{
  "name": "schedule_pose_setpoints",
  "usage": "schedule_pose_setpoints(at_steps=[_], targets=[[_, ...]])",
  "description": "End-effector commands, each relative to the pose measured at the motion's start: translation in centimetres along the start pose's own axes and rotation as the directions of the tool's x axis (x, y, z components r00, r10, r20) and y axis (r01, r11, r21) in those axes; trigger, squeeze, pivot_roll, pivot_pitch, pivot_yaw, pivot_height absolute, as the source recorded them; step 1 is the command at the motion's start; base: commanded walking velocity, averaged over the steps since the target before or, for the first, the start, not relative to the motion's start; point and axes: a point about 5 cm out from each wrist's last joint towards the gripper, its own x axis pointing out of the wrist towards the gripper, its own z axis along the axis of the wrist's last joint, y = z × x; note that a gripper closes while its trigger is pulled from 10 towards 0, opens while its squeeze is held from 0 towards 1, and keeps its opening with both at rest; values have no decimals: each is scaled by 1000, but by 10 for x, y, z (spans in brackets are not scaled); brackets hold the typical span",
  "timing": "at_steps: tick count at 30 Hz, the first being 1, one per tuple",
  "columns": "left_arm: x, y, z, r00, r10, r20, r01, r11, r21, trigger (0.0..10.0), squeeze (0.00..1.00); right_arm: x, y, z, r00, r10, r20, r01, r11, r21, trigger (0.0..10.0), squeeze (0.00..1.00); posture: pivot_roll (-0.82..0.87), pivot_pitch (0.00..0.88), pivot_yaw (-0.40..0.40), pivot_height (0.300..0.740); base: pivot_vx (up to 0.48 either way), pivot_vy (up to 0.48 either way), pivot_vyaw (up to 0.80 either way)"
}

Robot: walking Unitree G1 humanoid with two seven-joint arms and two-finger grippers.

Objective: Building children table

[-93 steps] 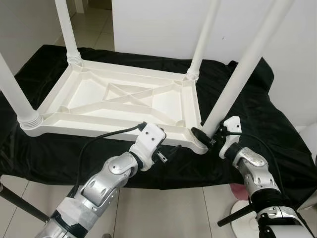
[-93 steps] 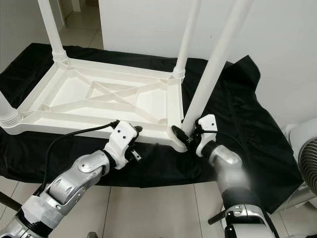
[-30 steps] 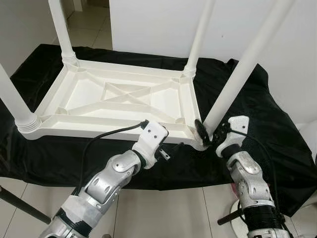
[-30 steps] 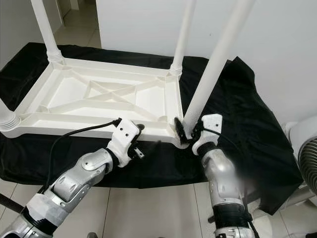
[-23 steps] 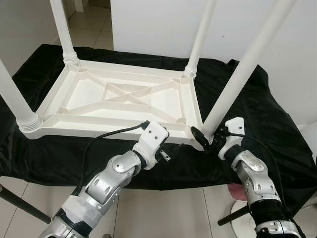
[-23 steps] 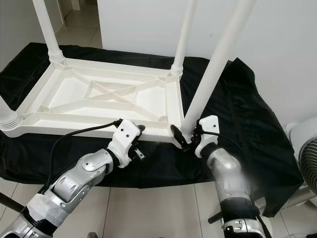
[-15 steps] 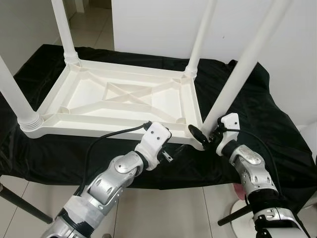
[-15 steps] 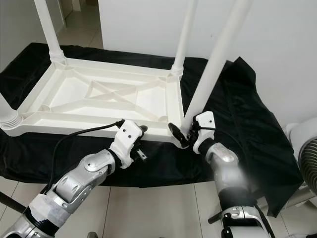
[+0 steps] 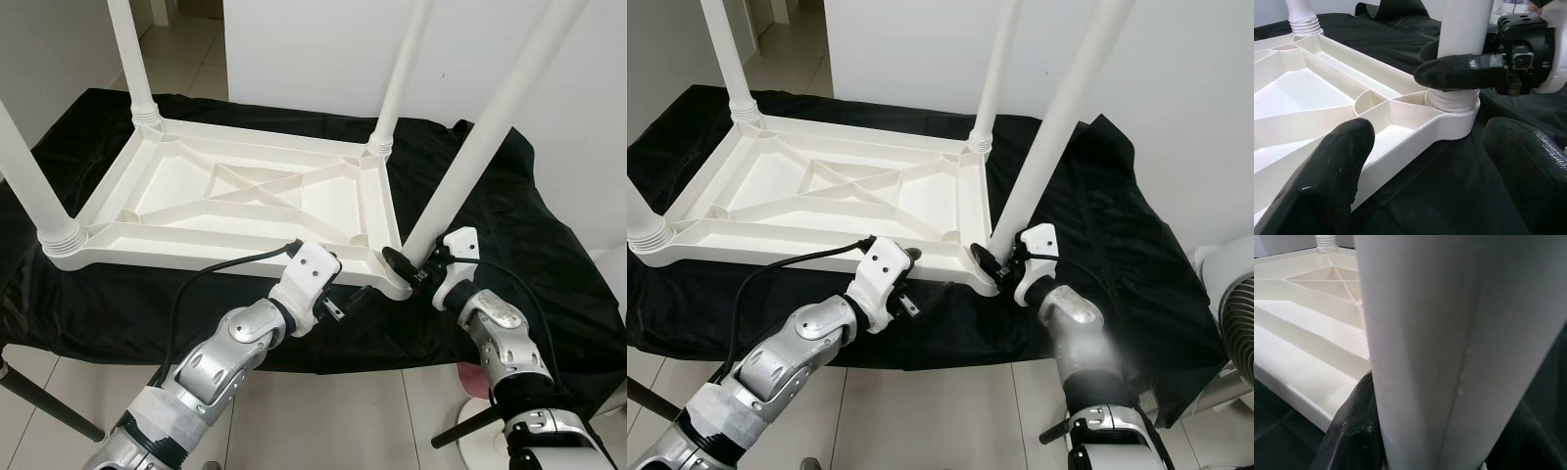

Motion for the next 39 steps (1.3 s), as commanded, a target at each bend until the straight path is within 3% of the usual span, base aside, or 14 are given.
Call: schedule_pose_setpoints(at_steps=[1,5,10,16,17,18,19,21,28,29,30,32,33,39], targets=[[0,-9,-2,982,-190,-9,190,982,1,10000,0,-5,-3,-11,995,-79,-65,80,997,15,10000,0,-15,12,-80,740,0,0,0],[-1,-9,-2,982,-189,-10,189,982,0,10000,0,-4,-4,-13,980,-181,-78,185,982,37,10000,0,-18,14,-82,740,0,0,0],[-2,-8,-4,983,-185,-14,185,983,-5,10000,0,1,12,-10,916,-391,-83,399,908,124,10000,0,-17,23,-84,740,0,0,0],[-2,-8,-3,983,-183,-14,183,983,-7,10000,0,3,24,-8,885,-460,-73,466,873,142,10000,0,-15,24,-82,740,0,0,0],[-2,-8,-3,983,-182,-14,182,983,-7,10000,0,4,30,-7,864,-498,-71,503,852,143,10000,0,-12,27,-82,740,0,0,0],[-2,-7,-3,984,-180,-15,180,984,-8,10000,0,3,37,-6,810,-581,-83,586,792,173,10000,0,-9,29,-80,740,0,0,0],[-2,-7,-3,984,-180,-15,180,984,-8,10000,0,3,37,-6,810,-581,-83,586,792,173,10000,0,-9,29,-80,740,0,0,0],[-2,-6,-3,984,-177,-16,177,984,-7,10000,0,7,54,0,758,-646,-89,648,730,216,10000,0,-4,30,-76,740,0,0,0],[-2,-3,-1,986,-167,-16,167,986,0,10000,0,8,52,6,762,-643,-81,644,736,209,10000,0,-3,36,-80,740,0,0,0],[-1,-2,-1,986,-163,-14,163,987,-1,10000,0,8,53,8,767,-638,-72,637,743,206,10000,129,-3,37,-81,740,0,0,0],[-1,-2,-1,987,-160,-12,160,987,-1,10000,0,8,53,9,771,-634,-59,631,748,207,10000,710,-4,37,-82,740,0,0,0],[-1,-2,-1,987,-158,-11,158,987,-2,10000,0,8,54,11,770,-636,-52,631,747,207,10000,710,-4,37,-82,740,0,0,0],[-1,-2,-1,988,-156,-9,156,988,-3,10000,0,8,54,14,780,-625,-28,617,760,207,10000,1000,-5,37,-84,740,0,0,0],[0,-3,-1,988,-153,-6,153,988,-5,10000,0,3,45,16,838,-545,9,517,800,304,10000,1000,-5,36,-87,740,0,0,0]])
